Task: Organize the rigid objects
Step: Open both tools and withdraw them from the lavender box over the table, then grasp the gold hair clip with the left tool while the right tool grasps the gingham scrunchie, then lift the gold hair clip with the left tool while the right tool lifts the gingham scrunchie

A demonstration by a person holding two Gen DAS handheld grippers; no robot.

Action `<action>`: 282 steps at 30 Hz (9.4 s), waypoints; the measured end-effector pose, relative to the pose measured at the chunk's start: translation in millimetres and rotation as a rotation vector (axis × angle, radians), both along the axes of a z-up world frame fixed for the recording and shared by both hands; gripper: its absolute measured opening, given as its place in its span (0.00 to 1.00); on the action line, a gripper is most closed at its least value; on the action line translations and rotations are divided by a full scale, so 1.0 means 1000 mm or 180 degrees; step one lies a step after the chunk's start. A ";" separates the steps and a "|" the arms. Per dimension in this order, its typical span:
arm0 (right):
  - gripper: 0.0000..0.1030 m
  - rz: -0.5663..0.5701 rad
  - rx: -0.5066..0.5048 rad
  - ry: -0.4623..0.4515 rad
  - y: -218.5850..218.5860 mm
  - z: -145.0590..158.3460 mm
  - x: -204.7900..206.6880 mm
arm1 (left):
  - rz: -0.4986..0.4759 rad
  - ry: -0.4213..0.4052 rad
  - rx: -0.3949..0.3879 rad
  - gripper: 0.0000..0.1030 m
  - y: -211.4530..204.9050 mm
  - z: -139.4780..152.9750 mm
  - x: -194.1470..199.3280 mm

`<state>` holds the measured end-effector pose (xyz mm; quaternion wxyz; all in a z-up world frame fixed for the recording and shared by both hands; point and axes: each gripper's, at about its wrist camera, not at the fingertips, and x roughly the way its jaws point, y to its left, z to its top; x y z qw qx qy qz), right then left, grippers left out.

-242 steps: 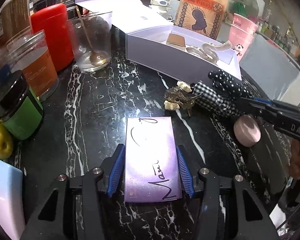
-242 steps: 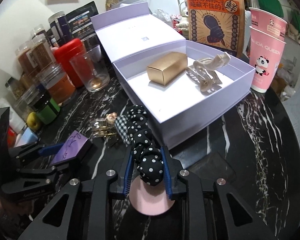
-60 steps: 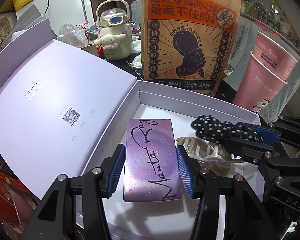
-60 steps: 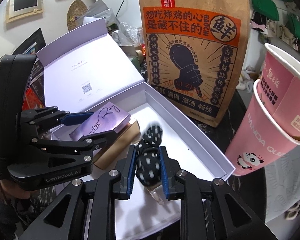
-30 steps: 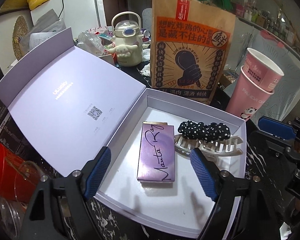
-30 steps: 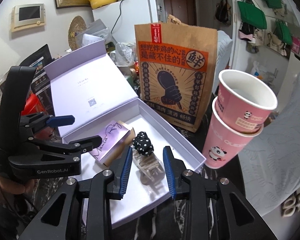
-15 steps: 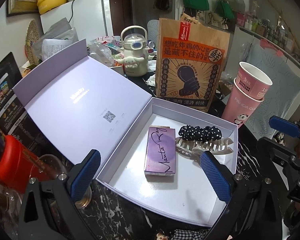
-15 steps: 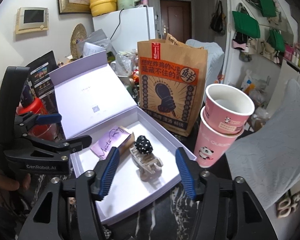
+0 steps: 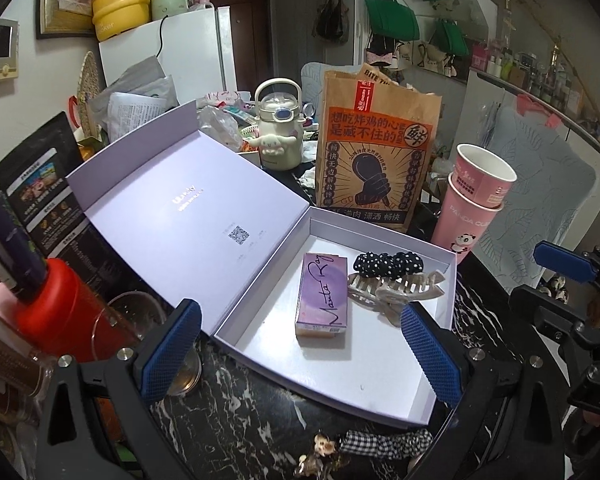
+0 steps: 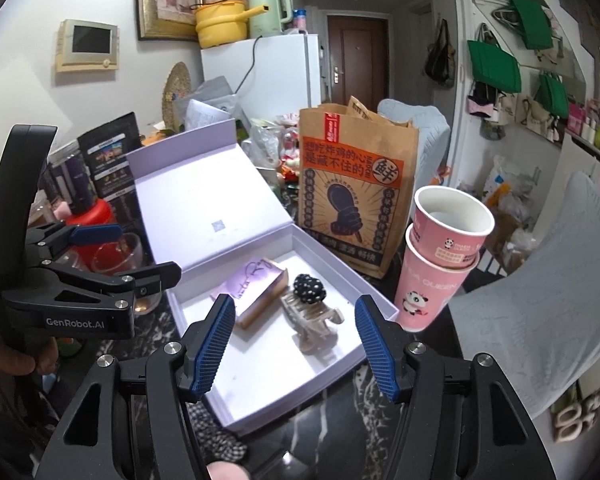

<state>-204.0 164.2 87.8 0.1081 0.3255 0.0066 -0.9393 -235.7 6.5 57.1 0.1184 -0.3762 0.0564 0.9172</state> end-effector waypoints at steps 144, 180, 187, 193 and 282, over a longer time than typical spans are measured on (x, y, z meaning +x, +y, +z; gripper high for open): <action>0.19 0.0869 -0.0169 -0.0842 -0.098 -0.151 0.066 | 0.0071 -0.0717 0.0587 0.41 -0.080 -0.150 0.126; 0.53 0.1061 -0.0187 -0.0981 -0.097 -0.152 0.103 | -0.0225 -0.0678 0.0359 0.42 -0.059 -0.152 0.147; 0.53 0.0977 -0.0105 -0.0945 -0.101 -0.152 0.099 | -0.0250 -0.0629 0.0229 0.43 -0.056 -0.153 0.149; 0.34 0.0837 -0.0033 -0.0907 -0.103 -0.153 0.095 | -0.0230 -0.0625 0.0263 0.43 -0.060 -0.153 0.148; 0.20 0.0131 -0.0587 -0.0875 0.006 -0.132 0.145 | -0.0447 -0.0635 0.0190 0.40 0.023 -0.151 0.154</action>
